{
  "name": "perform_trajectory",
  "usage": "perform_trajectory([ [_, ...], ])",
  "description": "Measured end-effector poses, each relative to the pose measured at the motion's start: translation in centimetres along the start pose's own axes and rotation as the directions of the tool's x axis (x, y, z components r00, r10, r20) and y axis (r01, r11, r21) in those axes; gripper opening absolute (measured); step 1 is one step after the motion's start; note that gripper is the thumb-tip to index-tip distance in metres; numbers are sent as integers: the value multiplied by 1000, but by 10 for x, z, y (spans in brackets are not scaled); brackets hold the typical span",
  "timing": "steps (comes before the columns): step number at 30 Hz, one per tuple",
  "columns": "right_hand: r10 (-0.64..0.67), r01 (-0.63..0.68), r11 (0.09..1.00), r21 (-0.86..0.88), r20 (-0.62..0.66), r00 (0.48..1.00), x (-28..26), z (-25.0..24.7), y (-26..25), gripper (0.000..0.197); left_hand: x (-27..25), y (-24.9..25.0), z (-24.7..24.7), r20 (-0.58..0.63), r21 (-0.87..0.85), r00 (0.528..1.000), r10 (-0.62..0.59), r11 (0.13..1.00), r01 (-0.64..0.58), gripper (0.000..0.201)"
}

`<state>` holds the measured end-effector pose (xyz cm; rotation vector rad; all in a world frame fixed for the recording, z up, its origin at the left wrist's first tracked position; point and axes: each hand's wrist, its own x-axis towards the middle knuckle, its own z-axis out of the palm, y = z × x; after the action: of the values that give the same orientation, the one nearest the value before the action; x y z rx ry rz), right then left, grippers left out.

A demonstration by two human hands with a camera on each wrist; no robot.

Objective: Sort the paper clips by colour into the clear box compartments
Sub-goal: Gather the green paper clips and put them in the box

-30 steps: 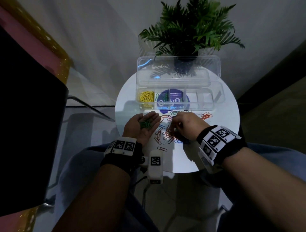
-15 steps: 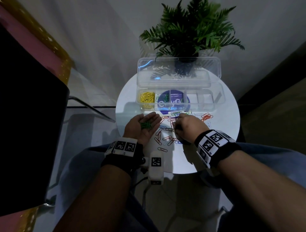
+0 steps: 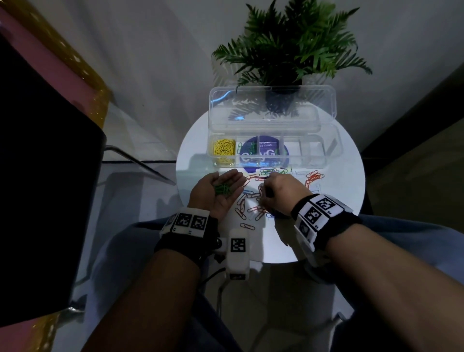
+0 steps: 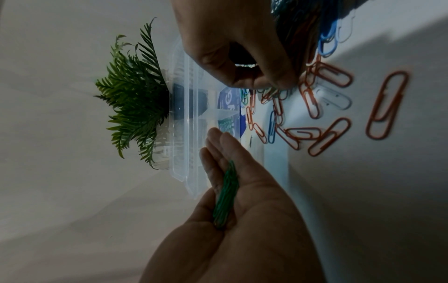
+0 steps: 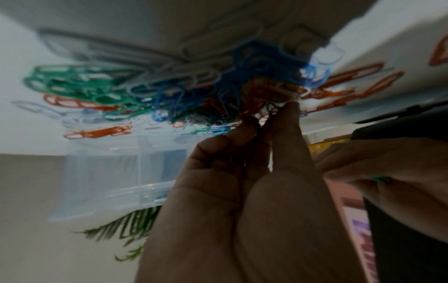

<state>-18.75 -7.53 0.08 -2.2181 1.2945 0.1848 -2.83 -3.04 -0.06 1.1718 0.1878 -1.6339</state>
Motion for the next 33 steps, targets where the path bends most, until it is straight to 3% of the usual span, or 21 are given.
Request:
perform_trajectory([
  [5,72,-55,967,250,-60,996,-3,-4,8,17,0,0,0,-6,-1,1000,1,1000,-1,42],
  [8,111,-84,895,439,-37,993,-4,-9,9,13,0,0,1,-9,2,1000,4,1000,-4,42],
  [13,33,52,821,568,-137,990,-5,-24,-1,8,-1,-4,4,-1,28,1000,-8,1000,8,43],
  [16,-30,112,842,528,-162,986,-3,-28,-3,10,-1,-7,6,0,52,1000,-4,999,4,44],
  [19,-8,69,915,397,-154,988,-2,-27,1,19,-1,-7,7,-5,57,1000,1,998,-1,43],
  [22,20,45,944,327,-193,981,-4,-24,5,11,-1,-6,6,-12,62,1000,9,998,-9,43],
  [28,41,61,917,394,-244,969,-6,-27,7,3,-2,-5,5,-10,61,1000,10,998,-10,43],
  [33,21,69,939,338,-257,966,-5,-27,5,10,-2,-4,5,-9,66,1000,5,998,-5,44],
])
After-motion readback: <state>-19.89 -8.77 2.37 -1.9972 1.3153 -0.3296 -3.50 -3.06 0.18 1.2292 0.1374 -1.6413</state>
